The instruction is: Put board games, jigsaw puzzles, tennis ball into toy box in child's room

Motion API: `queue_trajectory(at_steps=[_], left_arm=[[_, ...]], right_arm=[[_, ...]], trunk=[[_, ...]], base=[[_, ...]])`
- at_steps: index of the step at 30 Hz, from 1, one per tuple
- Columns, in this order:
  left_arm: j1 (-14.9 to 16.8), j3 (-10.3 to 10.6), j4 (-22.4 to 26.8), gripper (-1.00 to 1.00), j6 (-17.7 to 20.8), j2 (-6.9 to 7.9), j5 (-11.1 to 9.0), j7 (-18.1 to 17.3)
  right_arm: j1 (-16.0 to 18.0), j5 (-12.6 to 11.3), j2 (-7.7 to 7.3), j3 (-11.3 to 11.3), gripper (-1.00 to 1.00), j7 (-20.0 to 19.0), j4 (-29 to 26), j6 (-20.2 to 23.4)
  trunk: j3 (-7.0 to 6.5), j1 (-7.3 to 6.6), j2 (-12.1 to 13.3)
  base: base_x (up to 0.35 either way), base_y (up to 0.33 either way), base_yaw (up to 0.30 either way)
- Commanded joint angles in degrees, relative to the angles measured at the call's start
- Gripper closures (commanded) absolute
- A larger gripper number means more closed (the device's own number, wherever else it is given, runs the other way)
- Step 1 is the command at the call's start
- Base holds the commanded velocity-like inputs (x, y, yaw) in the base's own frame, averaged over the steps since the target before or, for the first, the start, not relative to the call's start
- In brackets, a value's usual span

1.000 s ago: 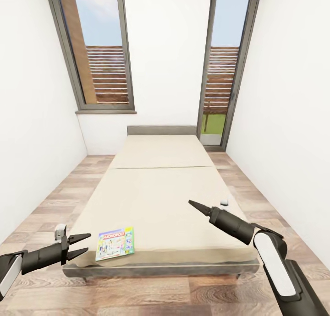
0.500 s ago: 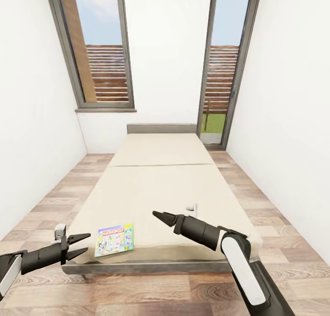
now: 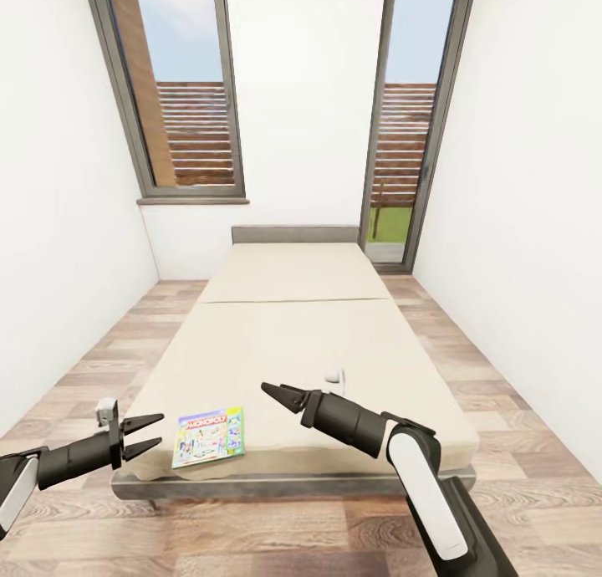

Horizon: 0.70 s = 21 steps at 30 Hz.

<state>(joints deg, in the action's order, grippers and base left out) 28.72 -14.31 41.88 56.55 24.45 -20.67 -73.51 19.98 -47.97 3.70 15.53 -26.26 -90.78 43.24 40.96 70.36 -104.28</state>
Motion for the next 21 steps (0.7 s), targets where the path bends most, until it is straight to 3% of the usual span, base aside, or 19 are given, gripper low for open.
queue_trajectory(at_steps=[1, 21], left_arm=[[0.0, 0.0, 0.0, -1.0, 0.5, 0.03, -0.2, -0.2], [0.0, 0.0, 0.3, -1.0, 1.1, 0.27, -0.2, -0.4]], right_arm=[[0.0, -0.1, 0.11, -0.1, -1.0, 0.0, 0.0, 0.3], [0.0, -0.2, -0.07, -0.6, -1.0, -0.6, 0.0, 0.4]], trunk=[[0.24, 0.22, -0.4], [3.83, 4.61, -8.5]], base=[[0.0, 0.0, 0.0], [0.0, 0.0, 0.0]])
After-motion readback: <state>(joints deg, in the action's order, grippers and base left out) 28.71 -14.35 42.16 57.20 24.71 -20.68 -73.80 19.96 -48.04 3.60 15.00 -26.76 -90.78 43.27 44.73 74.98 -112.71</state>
